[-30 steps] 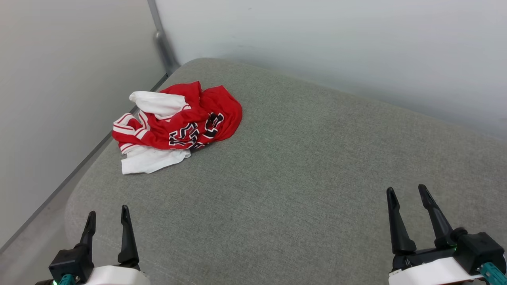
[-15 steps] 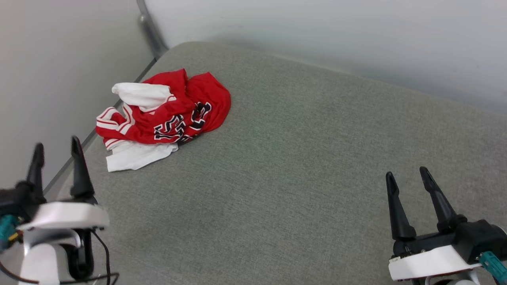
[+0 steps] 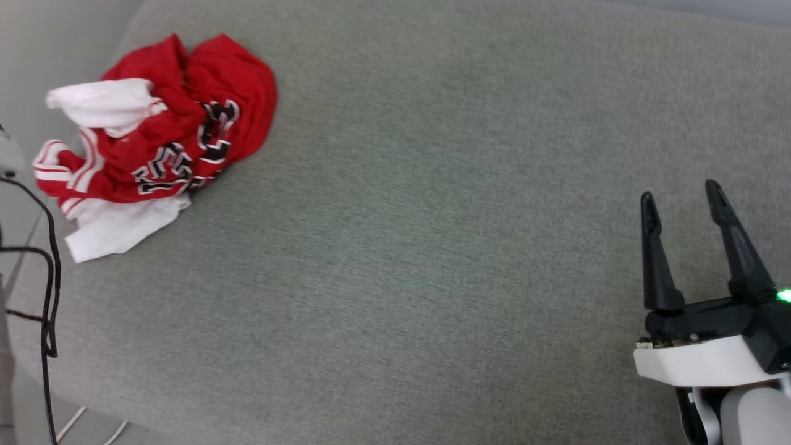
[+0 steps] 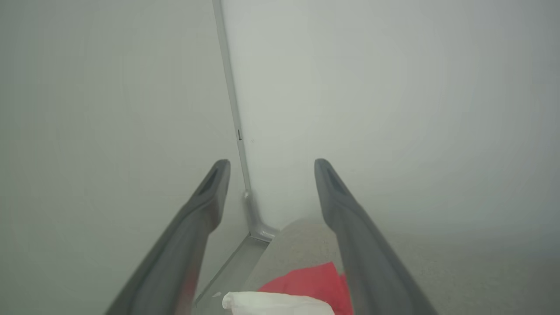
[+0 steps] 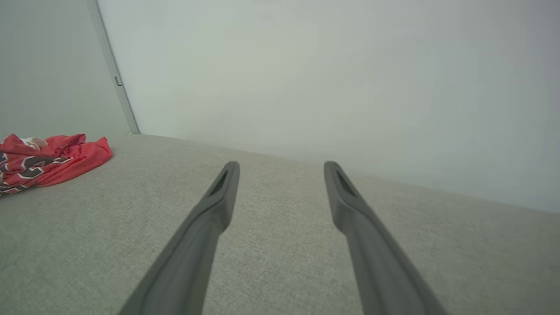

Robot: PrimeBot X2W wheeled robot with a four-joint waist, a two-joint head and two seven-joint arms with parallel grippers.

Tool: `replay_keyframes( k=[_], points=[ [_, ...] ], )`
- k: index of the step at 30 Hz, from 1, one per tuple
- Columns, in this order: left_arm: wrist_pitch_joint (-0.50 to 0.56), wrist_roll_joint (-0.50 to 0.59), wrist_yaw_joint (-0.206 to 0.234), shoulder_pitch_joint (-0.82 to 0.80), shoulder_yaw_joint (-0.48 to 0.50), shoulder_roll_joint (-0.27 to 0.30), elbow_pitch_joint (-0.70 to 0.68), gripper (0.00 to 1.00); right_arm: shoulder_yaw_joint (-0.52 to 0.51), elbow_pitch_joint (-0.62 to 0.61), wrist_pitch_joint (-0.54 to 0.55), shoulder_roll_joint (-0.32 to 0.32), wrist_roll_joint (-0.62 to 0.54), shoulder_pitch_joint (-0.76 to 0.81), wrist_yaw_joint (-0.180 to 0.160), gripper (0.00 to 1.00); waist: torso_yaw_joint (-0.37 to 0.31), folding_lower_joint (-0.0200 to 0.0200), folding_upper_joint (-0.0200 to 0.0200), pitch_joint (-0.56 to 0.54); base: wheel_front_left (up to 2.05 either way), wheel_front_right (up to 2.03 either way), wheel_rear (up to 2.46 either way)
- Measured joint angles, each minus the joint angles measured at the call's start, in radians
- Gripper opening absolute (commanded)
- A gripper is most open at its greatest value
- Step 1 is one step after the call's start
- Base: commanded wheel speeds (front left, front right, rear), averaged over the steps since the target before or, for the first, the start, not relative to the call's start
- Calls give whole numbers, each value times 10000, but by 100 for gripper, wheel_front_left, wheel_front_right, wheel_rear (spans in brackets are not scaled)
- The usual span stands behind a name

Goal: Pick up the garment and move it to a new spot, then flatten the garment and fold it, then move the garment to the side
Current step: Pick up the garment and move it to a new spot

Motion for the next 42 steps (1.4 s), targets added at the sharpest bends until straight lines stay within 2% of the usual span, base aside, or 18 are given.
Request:
replay_keyframes(
  k=[5,10,14,18,22,25,29,30,31,32,37,42],
  points=[
    [1578,-1933,-8,-755,-1781,1313,895,100,-82,-240,2,0,-92,-89,0,100,-386,-1,0,601,0,0,0],
    [4265,-4059,-8,-1078,-3639,2353,1126,100,-153,-374,2,0,-186,-173,0,100,-661,-1,0,1010,0,0,0],
    [6084,-5467,-8,-1318,-4684,3049,1074,100,-169,-464,2,0,-272,-351,0,100,-759,-1,0,1286,0,0,0],
    [7979,-6922,-8,-1361,-5497,3210,1076,100,-151,-458,2,0,-353,-357,0,100,-844,-1,0,1529,0,0,0],
    [9244,-7517,-6,-1525,-6092,3476,1486,100,-155,-437,2,2,-366,-430,0,100,-963,-1,-1,1723,0,0,0],
    [9593,-7519,-6,-1563,-6635,3407,1712,100,-153,-391,0,0,-374,-503,0,100,-1063,-2,0,1828,0,0,0],
    [9540,-7641,0,-1608,-7066,3227,1964,100,-153,-324,0,0,-372,-504,0,100,-1164,-2,0,1900,0,0,0],
    [9530,-7710,2,-1641,-7160,3212,2017,85,-153,-313,2,0,-370,-504,0,100,-1177,-3,-1,1904,0,0,0],
    [9503,-7706,4,-1683,-7273,3204,2031,17,-157,-295,2,0,-370,-504,0,100,-1183,-3,0,1900,0,0,0],
    [9428,-7703,4,-1713,-7371,3206,2044,0,-163,-276,2,0,-368,-504,0,100,-1189,-4,0,1891,0,0,0],
    [8924,-7655,4,-1885,-7825,3323,1994,0,-184,-151,2,0,-242,-504,0,100,-1184,-3,-1,1664,0,0,0],
    [8159,-7451,-6,-2280,-8115,3837,1505,0,-138,2,2,0,58,-498,0,100,-1171,-3,0,1186,0,0,0]
  ],
)
